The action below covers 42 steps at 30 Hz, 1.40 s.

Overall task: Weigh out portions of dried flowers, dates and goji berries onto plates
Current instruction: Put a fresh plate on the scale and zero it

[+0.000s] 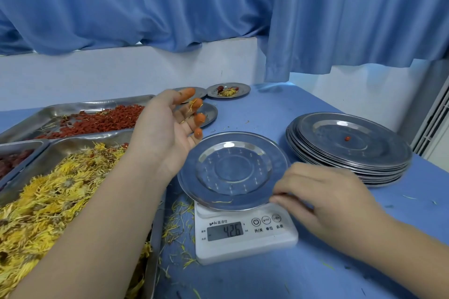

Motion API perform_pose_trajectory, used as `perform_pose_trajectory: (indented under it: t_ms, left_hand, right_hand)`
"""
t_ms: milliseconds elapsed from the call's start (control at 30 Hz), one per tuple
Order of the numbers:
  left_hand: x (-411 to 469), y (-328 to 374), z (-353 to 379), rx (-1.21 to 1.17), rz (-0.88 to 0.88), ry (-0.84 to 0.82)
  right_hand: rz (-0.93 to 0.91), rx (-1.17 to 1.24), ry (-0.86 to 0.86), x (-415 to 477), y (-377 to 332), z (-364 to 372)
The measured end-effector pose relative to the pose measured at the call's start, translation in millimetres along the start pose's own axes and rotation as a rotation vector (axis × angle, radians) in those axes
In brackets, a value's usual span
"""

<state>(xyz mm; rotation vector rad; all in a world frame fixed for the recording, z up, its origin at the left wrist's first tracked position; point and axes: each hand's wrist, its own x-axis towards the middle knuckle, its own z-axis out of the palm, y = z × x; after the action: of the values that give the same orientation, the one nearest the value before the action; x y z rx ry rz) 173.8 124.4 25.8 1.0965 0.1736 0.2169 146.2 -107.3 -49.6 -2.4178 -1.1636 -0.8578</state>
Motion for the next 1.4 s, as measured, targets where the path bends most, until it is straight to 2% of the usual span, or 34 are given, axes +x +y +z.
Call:
perform_pose_trajectory:
  t_ms: [367, 433, 800, 933, 1100, 1267, 1400]
  left_hand:
    - [0, -1, 0, 0.018, -0.022, -0.019]
    - [-1, -1, 0, 0.022, -0.023, -0.025]
    - [1, -2, -1, 0.038, -0.019, -0.057]
    - [0, -1, 0, 0.067, -0.024, -0.117]
    - [-6, -2, 7, 0.197, -0.071, -0.281]
    - [-25, 8, 12, 0.261, -0.025, -0.399]
    - [-47, 21, 4, 0.334, 0.077, -0.388]
  right_hand:
    - [-0.057, 0.042, -0.481, -4, 15, -22]
    - [-0.043, 0.049, -0.52, -4, 12, -21]
    - [0.036, 0.07, -0.56, -9, 4, -13]
    - [0.044, 0.037, -0.576, -9, 2, -11]
    - [0.013, 0.005, -0.559, -5, 0, -8]
    - [-0.041, 0.025, -0.475, -2, 3, -8]
    - [-0.073, 0.044, -0.312, -3, 4, -5]
